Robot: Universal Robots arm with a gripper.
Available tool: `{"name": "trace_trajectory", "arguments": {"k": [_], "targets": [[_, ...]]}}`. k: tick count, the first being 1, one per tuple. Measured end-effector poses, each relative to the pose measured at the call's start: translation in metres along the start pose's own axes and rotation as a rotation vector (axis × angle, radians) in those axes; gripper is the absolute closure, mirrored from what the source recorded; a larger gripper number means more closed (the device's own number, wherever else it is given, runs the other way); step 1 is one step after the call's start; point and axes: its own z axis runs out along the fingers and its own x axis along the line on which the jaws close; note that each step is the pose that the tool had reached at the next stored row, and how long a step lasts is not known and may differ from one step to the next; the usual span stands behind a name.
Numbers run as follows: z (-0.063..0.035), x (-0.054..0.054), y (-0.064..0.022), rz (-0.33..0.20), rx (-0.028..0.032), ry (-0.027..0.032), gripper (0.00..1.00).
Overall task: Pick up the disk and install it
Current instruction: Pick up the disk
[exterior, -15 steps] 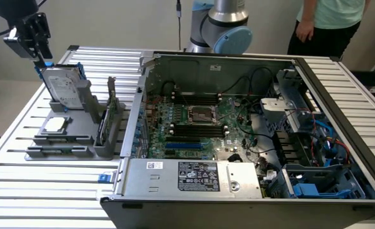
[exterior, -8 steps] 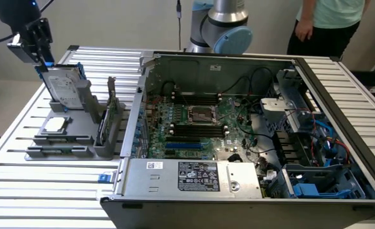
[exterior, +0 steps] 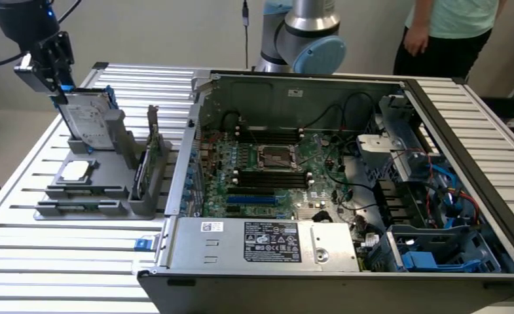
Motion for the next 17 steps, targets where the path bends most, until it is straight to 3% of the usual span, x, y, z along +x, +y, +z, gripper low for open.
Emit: {"name": "trace_trajectory", "arguments": {"k": [8,12,17], "targets": [[0.0134,0.000,-0.0004,0.003,-0.0068,-0.0005,0.51],[0.0194,-0.007,-0.0008,0.004,-0.0115,-0.0007,0.51],[0.0258,-0.007,-0.0009,0.004,-0.0201,-0.0009,0.51]]}}
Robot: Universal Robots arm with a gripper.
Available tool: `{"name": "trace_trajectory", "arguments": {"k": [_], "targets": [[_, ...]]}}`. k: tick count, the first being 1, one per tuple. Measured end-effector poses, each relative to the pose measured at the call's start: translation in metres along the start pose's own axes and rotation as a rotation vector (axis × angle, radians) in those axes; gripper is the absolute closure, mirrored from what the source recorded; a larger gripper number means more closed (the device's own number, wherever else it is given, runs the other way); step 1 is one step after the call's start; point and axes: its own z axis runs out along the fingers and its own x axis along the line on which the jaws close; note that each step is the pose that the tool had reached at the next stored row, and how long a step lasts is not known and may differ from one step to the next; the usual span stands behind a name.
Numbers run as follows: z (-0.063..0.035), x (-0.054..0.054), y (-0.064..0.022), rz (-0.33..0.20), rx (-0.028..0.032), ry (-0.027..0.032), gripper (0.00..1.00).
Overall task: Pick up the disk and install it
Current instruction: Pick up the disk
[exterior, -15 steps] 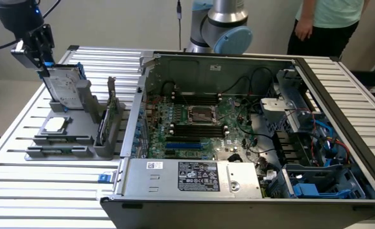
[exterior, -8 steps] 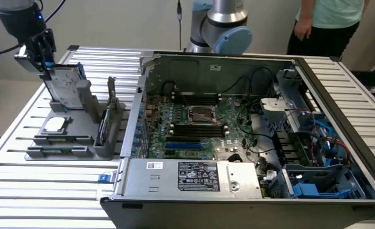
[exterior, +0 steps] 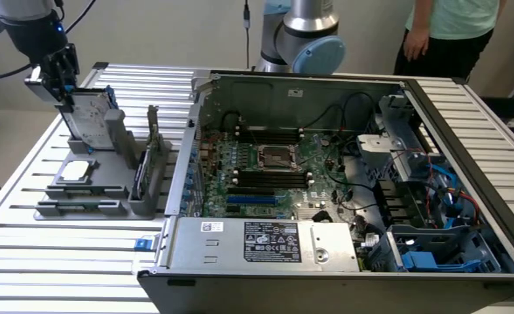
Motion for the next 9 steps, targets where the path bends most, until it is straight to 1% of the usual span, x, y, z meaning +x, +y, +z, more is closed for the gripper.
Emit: {"name": "trace_trajectory", "arguments": {"k": [2,4,9], "targets": [[0.0027,0.0000,-0.0001,0.000,-0.0029,-0.0001,0.51],[0.0032,0.0000,-0.0002,0.000,-0.0058,-0.0001,0.51],[0.0033,0.0000,-0.0001,0.000,-0.0063,-0.0003,0.51]]}}
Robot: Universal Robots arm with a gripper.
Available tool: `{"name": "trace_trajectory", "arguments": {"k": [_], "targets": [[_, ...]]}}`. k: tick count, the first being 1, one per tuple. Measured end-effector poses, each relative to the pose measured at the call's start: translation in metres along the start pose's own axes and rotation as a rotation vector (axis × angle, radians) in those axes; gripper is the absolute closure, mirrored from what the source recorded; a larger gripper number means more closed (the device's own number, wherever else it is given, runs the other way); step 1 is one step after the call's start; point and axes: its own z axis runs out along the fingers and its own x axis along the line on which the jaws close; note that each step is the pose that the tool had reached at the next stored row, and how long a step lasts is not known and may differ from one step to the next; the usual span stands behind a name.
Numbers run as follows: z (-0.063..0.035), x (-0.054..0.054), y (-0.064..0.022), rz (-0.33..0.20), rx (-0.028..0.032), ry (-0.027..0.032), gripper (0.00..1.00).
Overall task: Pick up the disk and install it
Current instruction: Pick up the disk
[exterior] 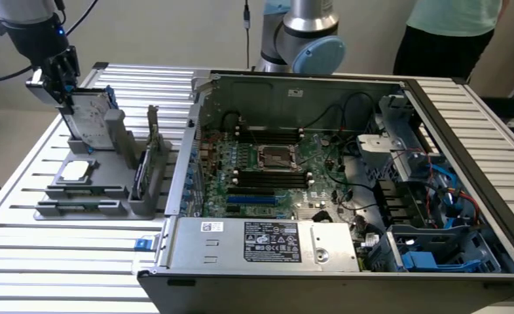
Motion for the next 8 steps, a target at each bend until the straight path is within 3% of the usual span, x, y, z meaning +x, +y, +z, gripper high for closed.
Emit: {"name": "trace_trajectory", "arguments": {"k": [8], "targets": [[0.0000,0.0001,0.0003,0.000,0.0001,0.0004,0.51]]}}
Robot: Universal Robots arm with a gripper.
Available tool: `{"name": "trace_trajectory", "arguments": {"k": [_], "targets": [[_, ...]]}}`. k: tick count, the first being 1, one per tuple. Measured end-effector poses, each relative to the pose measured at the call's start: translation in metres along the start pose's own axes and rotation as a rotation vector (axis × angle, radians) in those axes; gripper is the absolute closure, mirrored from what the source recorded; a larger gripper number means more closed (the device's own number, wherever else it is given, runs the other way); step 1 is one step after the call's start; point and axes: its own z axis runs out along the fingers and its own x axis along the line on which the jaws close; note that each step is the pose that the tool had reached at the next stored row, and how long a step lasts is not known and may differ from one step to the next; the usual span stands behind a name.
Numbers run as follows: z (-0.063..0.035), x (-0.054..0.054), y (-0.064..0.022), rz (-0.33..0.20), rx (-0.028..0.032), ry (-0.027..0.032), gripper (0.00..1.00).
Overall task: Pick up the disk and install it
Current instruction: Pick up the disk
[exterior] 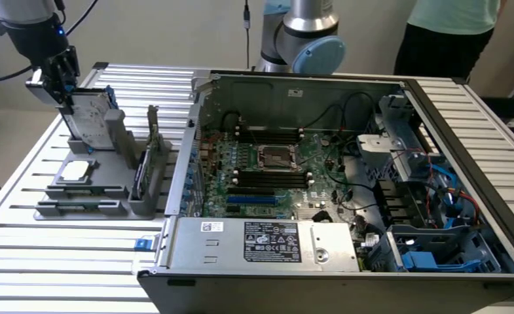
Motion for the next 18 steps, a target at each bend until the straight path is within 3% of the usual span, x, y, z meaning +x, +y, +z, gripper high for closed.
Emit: {"name": "trace_trajectory", "arguments": {"k": [5,12,18], "targets": [[-0.0002,0.0002,0.0006,0.000,0.0010,0.0039,0.51],[0.0000,0.0001,0.0011,0.000,0.0160,0.0110,0.51],[0.0001,-0.0013,0.0014,-0.005,0.0159,0.0176,0.51]]}}
